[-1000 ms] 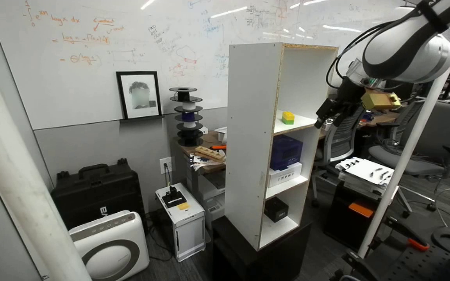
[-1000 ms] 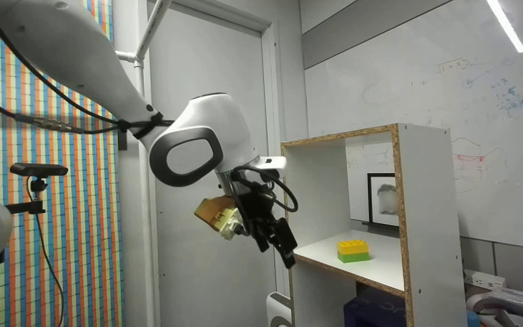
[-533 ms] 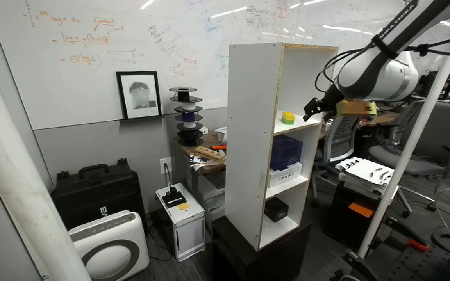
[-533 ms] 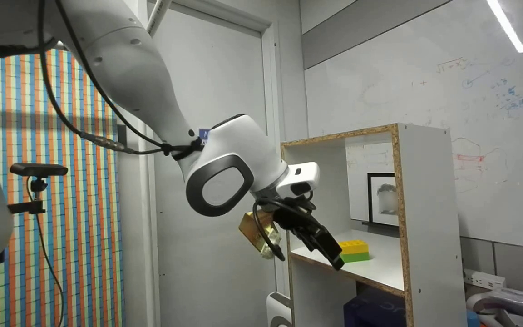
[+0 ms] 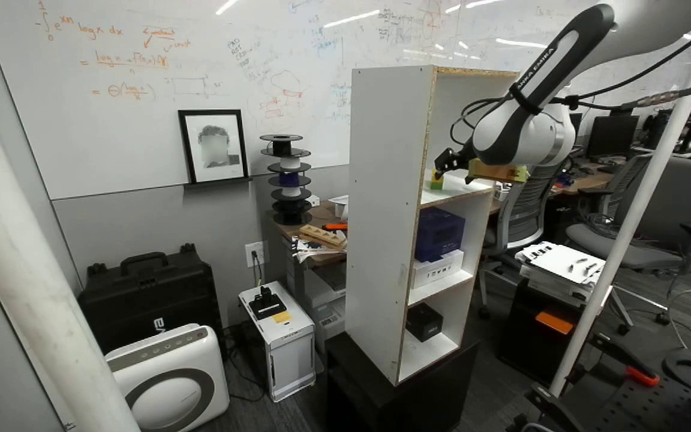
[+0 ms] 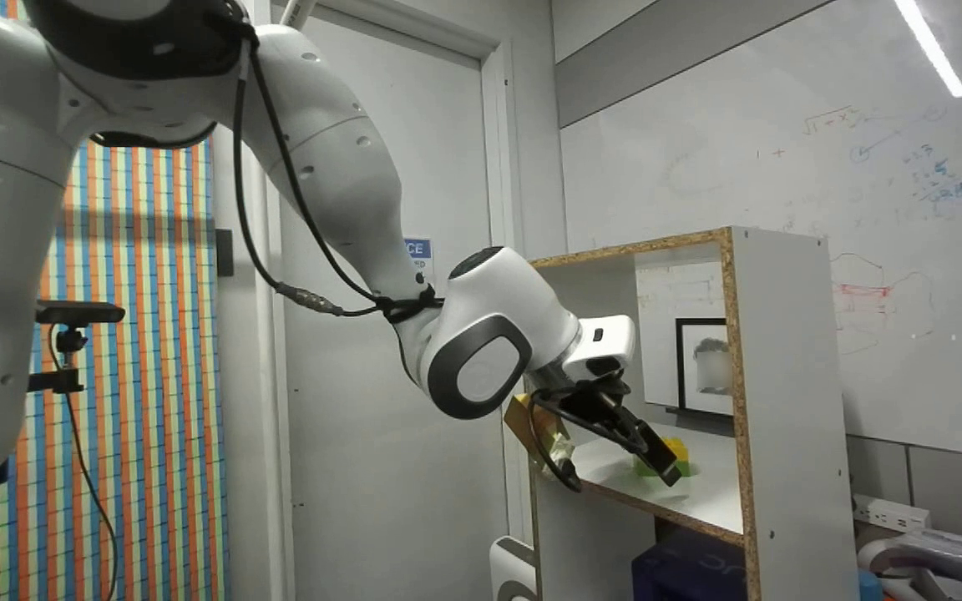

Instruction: Remove the object from the top shelf and put it on the top of the cabinet

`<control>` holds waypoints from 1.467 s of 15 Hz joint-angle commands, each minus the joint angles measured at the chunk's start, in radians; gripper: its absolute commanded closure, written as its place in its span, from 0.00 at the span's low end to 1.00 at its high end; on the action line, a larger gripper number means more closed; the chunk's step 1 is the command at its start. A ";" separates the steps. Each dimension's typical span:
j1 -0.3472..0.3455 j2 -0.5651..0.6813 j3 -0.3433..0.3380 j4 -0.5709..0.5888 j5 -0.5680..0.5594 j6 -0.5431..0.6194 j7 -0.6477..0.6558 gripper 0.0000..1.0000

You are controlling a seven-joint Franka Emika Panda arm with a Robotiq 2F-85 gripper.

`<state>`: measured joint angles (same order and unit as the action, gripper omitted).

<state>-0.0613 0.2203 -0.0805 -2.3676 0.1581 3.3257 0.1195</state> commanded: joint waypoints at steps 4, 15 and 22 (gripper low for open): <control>0.018 0.105 0.032 0.142 0.031 0.039 0.065 0.00; -0.164 -0.019 0.243 0.057 0.024 -0.163 0.064 0.81; -0.336 -0.367 0.442 -0.189 0.296 -0.487 -0.207 0.83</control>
<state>-0.3743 0.0480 0.3452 -2.4260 0.3438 2.9645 0.0346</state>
